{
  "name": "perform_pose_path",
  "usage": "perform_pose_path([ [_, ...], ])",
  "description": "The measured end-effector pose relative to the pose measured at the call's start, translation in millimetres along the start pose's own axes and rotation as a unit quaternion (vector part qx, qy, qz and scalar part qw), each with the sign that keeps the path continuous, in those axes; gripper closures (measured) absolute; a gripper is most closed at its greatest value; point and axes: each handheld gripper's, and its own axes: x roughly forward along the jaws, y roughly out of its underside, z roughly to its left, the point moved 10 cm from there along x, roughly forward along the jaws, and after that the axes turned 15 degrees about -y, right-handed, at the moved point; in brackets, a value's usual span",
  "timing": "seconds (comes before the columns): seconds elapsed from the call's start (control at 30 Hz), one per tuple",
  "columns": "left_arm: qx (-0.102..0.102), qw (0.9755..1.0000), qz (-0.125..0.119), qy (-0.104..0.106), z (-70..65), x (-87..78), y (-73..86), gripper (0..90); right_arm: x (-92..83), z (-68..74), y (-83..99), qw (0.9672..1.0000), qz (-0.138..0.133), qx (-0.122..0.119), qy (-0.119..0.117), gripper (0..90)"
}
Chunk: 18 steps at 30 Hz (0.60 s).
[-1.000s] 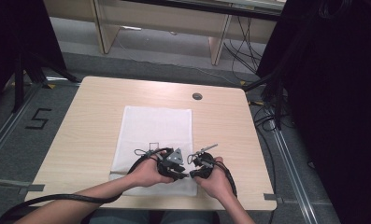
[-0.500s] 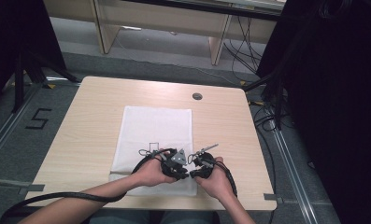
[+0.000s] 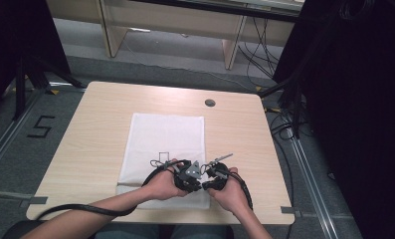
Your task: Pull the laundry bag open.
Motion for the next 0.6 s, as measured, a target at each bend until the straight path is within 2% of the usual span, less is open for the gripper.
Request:
perform_pose_path([
  [0.03, -0.022, 0.9997, -0.007, 0.007, -0.8, 0.2, -0.1, 81.7, 0.0, -0.4, 0.1, 1.0000, 0.000, -0.001, -0.001, 89.8],
  [0.13, -0.032, 0.9994, -0.012, 0.009, -0.2, -0.1, 0.6, 81.7, 0.0, -0.5, 0.1, 1.0000, -0.001, 0.000, -0.002, 89.8],
  [0.17, -0.027, 0.9996, -0.009, 0.008, 0.8, -0.8, 1.4, 81.7, 0.0, -0.4, 0.1, 1.0000, 0.000, -0.001, -0.002, 89.9],
  [0.2, -0.033, 0.9994, -0.009, 0.008, -0.7, -1.3, 0.6, 81.8, 0.2, 0.1, 0.0, 1.0000, 0.000, 0.000, -0.003, 89.9],
  [0.27, -0.024, 0.9996, -0.006, 0.009, -0.7, -2.3, -0.1, 81.8, 0.7, -0.5, -0.8, 1.0000, -0.002, -0.007, -0.001, 90.0],
  [0.33, -0.022, 0.9997, -0.002, 0.010, -0.5, -2.8, -1.0, 81.8, 0.3, 0.3, 0.3, 1.0000, 0.001, 0.003, 0.004, 90.0],
  [0.37, -0.020, 0.9997, -0.001, 0.010, -0.4, -3.2, -1.8, 81.8, 1.4, -1.1, -1.6, 0.9998, 0.001, -0.020, 0.001, 90.0],
  [0.6, -0.019, 0.9998, -0.002, 0.008, 2.3, -11.4, -1.6, 81.9, 1.0, -0.4, -1.2, 0.9999, 0.001, -0.014, 0.001, 90.0],
])
